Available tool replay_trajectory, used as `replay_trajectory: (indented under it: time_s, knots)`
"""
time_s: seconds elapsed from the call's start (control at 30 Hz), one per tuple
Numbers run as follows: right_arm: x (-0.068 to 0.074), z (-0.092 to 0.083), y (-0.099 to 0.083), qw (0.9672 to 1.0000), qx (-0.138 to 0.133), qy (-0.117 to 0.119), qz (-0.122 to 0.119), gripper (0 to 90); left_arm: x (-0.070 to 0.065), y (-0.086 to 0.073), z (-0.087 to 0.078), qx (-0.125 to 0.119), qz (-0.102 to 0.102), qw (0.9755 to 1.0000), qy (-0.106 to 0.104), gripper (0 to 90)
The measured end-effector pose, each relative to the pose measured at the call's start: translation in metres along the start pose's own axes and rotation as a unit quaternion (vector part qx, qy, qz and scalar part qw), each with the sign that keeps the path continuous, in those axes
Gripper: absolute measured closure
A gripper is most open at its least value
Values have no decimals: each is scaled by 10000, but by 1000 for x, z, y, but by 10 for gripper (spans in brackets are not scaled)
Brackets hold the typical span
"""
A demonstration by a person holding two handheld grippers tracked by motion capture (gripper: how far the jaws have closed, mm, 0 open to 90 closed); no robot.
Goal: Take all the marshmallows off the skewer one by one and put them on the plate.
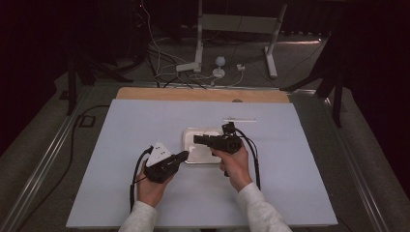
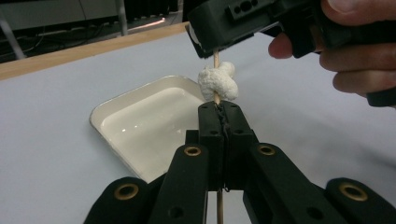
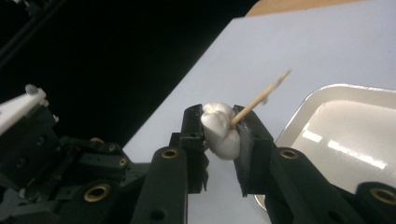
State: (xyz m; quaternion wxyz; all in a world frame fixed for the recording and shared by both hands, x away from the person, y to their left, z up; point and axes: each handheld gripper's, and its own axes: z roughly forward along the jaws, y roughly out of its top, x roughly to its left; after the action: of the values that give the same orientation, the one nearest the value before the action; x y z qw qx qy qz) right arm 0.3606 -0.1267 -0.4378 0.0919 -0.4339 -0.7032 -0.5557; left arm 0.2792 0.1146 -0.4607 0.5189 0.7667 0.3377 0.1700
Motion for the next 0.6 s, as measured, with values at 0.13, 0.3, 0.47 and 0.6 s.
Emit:
replay_trajectory:
  time_s: [0.13,0.3,0.47,0.6]
  knots:
    - [0,-4,2,9999,-96,-45,47,766,-1,0,0,-29,26,10000,-17,900]
    - [1,-5,7,9997,-198,-156,-20,777,0,0,-1,-21,89,10000,-19,900]
    - [1,-9,10,9990,-344,-285,-24,784,0,0,-2,-30,130,9999,-9,900]
    - [2,-13,12,9978,-470,-451,-122,790,-1,1,-2,-29,146,9999,-13,900]
